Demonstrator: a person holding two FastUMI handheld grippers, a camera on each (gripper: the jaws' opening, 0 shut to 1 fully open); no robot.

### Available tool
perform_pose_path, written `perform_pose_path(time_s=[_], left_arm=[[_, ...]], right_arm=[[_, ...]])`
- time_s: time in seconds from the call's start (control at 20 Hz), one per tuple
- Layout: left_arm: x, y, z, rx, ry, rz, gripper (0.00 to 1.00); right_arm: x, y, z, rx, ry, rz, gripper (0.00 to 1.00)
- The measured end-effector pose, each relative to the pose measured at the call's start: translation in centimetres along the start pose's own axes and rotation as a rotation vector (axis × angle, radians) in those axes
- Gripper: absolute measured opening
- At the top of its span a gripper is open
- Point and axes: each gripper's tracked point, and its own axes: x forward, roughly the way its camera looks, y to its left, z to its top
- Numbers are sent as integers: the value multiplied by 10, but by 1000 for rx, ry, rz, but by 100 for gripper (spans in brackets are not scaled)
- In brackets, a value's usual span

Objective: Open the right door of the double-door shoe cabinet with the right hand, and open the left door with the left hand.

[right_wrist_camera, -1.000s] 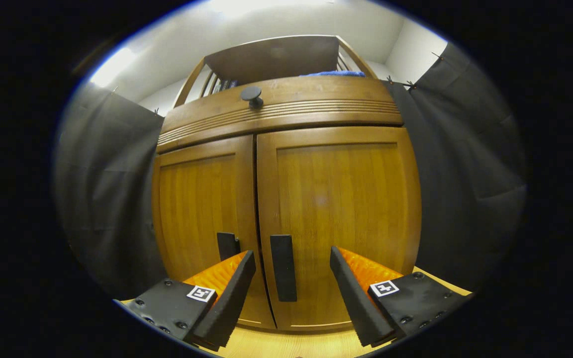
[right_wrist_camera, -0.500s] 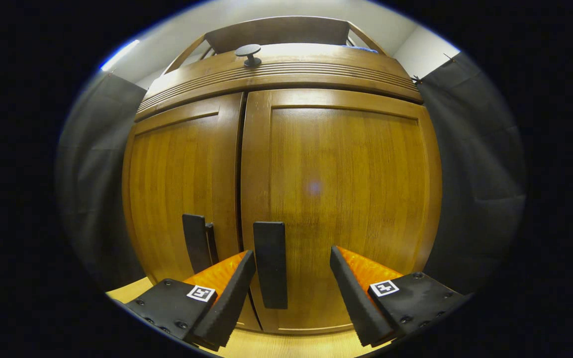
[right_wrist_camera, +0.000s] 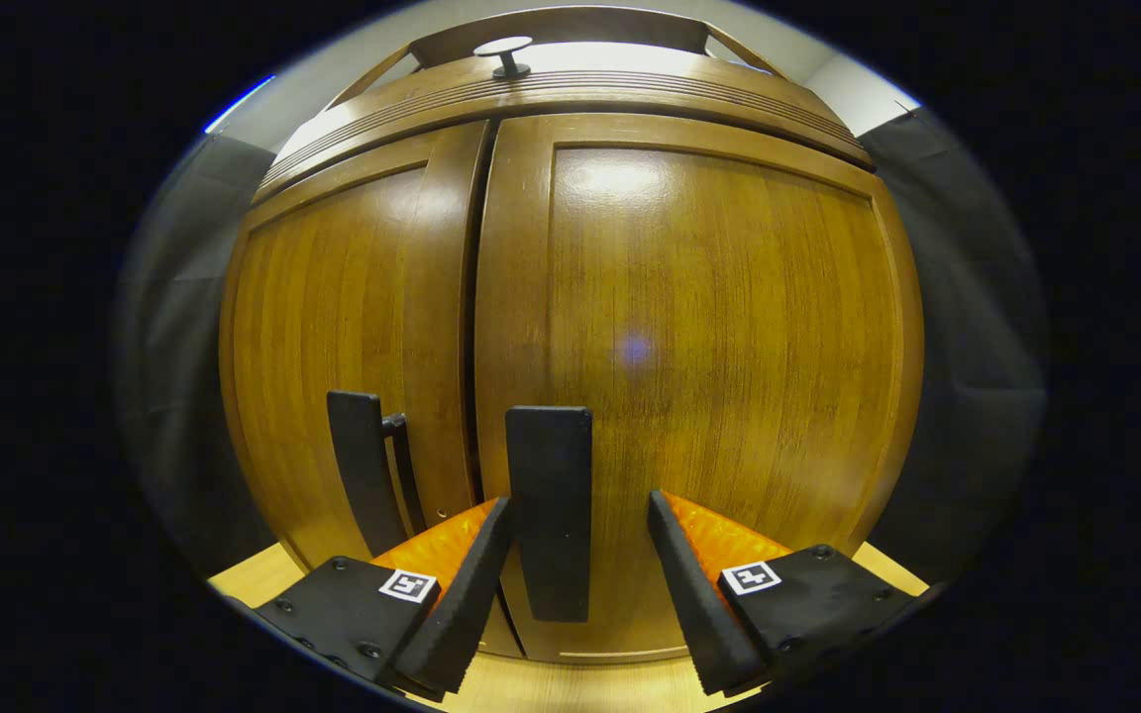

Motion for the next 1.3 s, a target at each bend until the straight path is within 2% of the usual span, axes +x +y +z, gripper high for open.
perform_pose_path(time_s=[0.05,0.1,0.15,0.2,0.3,0.4,0.55,0.65,0.7,0.8,0.85,0.9,0.95,1.0,1.1,1.15,1.25,1.3], left_arm=[[1,2,1,-2,-8,7,94],[2,3,2,-3,-10,9,91],[2,4,1,-2,-7,13,91],[2,6,0,-2,-5,17,98],[3,7,-1,-7,-3,20,94],[2,9,-2,-10,2,22,91],[-2,19,1,-8,-5,45,91],[-4,26,1,-10,-8,63,94],[-5,29,1,-14,-8,71,91],[-5,37,2,-18,-3,87,98],[-6,41,1,-18,-2,94,98],[-7,44,1,-17,-1,101,98],[-6,46,2,-17,0,106,98],[-6,47,2,-18,1,108,91],[-6,50,2,-19,2,110,91],[-7,50,2,-21,3,108,91],[-10,47,1,-24,7,101,92],[-11,47,2,-24,6,99,93]], right_arm=[[0,0,0,-1,-3,-1,83],[0,0,0,-1,-7,-1,83],[-1,0,0,-2,-6,1,90],[-1,0,-1,-2,-2,3,90],[-1,4,-1,5,6,16,88],[0,10,-5,19,20,39,72],[-1,14,-5,54,22,54,52],[0,12,-6,56,16,55,38],[-1,12,-5,63,8,51,38],[-1,11,-6,48,13,38,40],[-2,11,-6,42,16,35,42],[-4,10,-6,42,20,39,37],[-6,10,-7,46,26,46,40],[-10,11,-6,49,32,57,42],[-24,9,-9,52,47,74,33],[-31,8,-11,53,54,80,33],[-47,6,-12,54,59,88,42],[-60,3,-11,54,56,90,37]])
